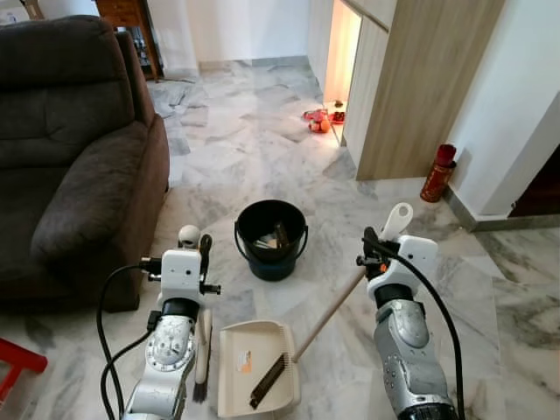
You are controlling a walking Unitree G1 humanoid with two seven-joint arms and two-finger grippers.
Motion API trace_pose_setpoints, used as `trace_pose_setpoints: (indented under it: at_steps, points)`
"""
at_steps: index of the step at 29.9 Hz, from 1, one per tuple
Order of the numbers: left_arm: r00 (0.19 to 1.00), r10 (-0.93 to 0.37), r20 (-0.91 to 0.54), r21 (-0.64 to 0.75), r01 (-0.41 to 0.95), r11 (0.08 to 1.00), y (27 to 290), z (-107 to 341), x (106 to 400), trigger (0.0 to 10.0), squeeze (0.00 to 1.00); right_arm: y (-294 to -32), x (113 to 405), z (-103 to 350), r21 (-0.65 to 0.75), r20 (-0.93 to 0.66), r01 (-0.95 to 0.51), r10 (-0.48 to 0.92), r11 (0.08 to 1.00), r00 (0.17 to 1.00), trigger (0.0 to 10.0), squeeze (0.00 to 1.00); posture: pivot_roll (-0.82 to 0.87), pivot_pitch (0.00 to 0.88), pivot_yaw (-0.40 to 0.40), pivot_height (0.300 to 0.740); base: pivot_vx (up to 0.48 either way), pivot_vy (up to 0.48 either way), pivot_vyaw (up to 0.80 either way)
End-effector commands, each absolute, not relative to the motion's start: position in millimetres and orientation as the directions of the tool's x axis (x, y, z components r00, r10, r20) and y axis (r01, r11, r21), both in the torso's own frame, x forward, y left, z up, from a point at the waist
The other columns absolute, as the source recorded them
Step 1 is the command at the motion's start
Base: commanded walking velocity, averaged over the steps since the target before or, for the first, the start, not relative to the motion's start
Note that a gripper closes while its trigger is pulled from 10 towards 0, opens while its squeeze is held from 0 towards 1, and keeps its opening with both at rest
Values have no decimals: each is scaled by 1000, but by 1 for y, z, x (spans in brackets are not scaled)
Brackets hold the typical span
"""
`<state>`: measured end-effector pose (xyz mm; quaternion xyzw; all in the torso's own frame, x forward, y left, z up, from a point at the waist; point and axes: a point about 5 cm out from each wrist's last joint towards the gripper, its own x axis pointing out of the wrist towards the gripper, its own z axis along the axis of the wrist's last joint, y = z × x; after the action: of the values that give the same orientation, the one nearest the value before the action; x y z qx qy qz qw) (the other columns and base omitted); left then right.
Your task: Sweep floor
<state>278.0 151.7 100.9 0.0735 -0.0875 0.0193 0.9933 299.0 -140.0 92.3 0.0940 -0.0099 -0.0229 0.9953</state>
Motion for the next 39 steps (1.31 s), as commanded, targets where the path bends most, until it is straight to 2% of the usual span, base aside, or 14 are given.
trace_pose_setpoints:
  at_steps: [1, 7, 22, 33, 39]
  points:
    - [975, 26, 222, 168, -64, 984, 152, 112, 282, 10000, 0, -138, 304, 105, 192, 73, 31, -46, 981, 996, 10000, 0, 45, 0, 13, 740, 409, 0, 0]
    - [975, 29, 222, 166, -67, 984, 152, 112, 282, 10000, 0, -136, 304, 105, 195, 77, 19, -35, 981, 996, 10000, 0, 42, 0, 13, 740, 408, 0, -372]
    - [971, 39, 235, 165, -79, 983, 152, 114, 284, 10000, 0, -134, 306, 107, 183, 88, 3, -20, 983, 996, 10000, 0, 46, 0, 8, 740, 388, 0, 0]
    - [968, 29, 249, 167, -73, 983, 151, 116, 285, 10000, 0, -132, 307, 110, 203, 99, -7, -14, 979, 995, 10000, 0, 40, 0, 13, 740, 0, 0, 0]
    - [970, 25, 244, 168, -67, 983, 151, 114, 285, 10000, 0, -126, 305, 122, 219, 150, -68, 35, 973, 988, 10000, 0, 33, 0, 17, 740, 0, 0, 0]
